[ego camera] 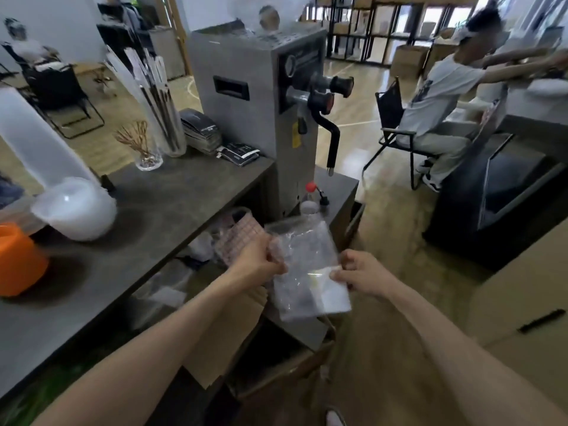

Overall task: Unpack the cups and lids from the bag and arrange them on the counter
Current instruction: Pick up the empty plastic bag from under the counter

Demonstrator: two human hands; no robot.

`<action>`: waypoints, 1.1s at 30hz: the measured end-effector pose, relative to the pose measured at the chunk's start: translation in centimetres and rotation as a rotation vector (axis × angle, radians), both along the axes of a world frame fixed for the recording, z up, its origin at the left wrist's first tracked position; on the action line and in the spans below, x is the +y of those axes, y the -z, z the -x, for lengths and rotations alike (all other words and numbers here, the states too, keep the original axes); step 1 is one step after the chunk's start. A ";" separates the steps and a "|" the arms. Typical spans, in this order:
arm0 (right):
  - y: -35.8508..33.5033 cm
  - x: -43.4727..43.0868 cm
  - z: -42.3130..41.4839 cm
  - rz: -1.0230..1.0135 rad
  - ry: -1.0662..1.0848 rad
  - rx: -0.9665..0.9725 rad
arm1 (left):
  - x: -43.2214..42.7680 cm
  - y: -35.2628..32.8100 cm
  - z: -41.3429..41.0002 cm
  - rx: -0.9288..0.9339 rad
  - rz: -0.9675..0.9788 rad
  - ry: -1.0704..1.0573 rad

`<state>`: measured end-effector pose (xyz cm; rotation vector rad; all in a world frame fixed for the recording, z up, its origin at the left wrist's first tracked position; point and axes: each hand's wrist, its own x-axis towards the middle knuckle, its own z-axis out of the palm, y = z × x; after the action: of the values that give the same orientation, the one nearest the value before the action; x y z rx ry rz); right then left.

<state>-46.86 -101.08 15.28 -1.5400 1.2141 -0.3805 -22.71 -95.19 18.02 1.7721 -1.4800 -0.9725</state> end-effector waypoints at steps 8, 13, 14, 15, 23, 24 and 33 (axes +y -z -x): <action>8.3 -5.0 -1.6 0.193 -0.090 0.220 | -2.4 9.0 0.8 -0.140 -0.033 -0.173; 10.8 -4.8 -2.9 0.073 -0.403 0.207 | 0.5 10.1 -1.4 -0.192 -0.099 -0.181; 11.5 -4.3 -3.4 0.059 -0.431 0.184 | 1.8 10.0 -1.9 -0.189 -0.114 -0.179; 12.4 -3.6 -3.7 0.055 -0.412 0.158 | 3.1 10.0 -2.4 -0.179 -0.128 -0.172; 20.4 0.5 0.2 -0.265 0.065 0.683 | 11.0 13.9 -4.0 -0.032 -0.132 -0.320; 21.3 1.0 0.5 -0.455 0.076 0.640 | 11.2 14.3 -3.8 0.002 -0.101 -0.334; 25.9 0.3 0.4 -0.773 0.477 0.136 | 9.1 14.2 -3.4 0.076 -0.010 -0.296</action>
<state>-47.25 -100.81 -10.57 -0.6165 1.5915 -0.0795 -19.29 -86.11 3.87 1.8739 -1.1274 -0.8843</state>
